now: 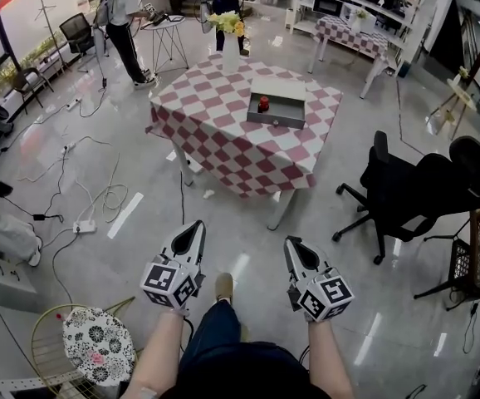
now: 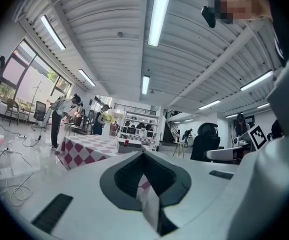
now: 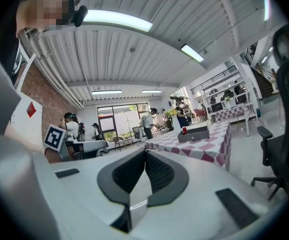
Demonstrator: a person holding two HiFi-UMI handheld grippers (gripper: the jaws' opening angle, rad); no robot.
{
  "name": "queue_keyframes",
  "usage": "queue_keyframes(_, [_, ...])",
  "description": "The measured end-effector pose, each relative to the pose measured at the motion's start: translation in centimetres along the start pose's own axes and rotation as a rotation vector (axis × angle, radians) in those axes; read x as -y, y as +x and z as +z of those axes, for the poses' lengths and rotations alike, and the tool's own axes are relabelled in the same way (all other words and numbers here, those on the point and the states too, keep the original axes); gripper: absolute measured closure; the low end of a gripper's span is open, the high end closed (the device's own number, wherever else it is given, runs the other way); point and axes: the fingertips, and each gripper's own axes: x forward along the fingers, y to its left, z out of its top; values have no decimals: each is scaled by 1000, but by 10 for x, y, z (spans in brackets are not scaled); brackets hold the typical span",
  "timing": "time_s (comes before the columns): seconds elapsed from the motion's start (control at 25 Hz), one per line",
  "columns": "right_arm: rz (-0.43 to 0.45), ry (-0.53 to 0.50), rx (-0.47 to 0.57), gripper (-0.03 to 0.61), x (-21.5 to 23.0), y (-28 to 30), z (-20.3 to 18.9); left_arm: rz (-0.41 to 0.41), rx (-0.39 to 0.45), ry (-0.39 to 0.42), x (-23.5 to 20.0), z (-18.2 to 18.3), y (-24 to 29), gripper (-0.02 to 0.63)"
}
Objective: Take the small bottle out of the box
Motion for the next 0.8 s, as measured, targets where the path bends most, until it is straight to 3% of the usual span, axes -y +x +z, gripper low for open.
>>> queue_keyframes(0.8, [-25,2,-10,574,76,136,39,-64,9,29,-75,37,149,611])
